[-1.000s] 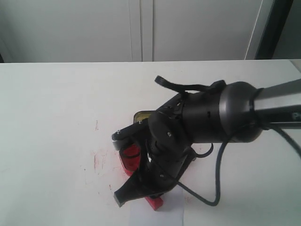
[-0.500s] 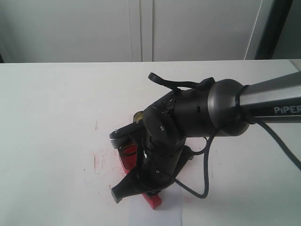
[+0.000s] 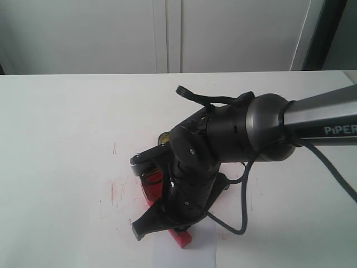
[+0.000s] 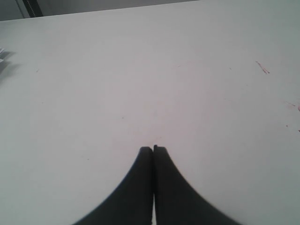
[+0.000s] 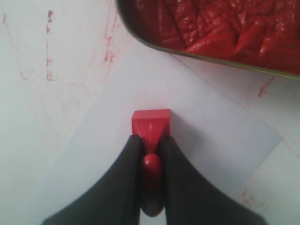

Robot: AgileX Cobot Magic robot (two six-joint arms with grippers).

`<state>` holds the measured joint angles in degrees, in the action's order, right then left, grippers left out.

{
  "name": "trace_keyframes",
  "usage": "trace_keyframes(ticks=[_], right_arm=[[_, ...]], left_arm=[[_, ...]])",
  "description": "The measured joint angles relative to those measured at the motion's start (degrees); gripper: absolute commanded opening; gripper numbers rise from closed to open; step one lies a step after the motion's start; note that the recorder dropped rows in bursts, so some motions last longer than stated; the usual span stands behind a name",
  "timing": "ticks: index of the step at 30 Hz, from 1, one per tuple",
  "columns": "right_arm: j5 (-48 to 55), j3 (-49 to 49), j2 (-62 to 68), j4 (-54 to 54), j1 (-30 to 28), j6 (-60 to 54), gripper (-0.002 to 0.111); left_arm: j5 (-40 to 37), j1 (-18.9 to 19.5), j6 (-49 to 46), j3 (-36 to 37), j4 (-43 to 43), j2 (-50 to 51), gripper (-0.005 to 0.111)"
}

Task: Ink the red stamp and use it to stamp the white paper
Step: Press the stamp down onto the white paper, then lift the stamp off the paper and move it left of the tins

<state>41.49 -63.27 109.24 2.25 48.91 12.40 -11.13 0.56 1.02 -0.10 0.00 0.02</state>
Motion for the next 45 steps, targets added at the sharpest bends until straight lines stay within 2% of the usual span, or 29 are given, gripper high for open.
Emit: trace_keyframes(ticks=[19,35,45], right_arm=[[-0.48,0.0,-0.51,-0.83,0.0,-0.02,0.0],[-7.69,2.38,-4.32,-0.99,0.0,2.55,0.0],[-8.44,2.51,-8.0,-3.66,0.0,5.28,0.0]], left_arm=[[0.0,0.0,0.0,0.0,0.0,0.0,0.0],[0.0,0.0,0.0,0.0,0.0,0.0,0.0],[0.0,0.0,0.0,0.0,0.0,0.0,0.0]])
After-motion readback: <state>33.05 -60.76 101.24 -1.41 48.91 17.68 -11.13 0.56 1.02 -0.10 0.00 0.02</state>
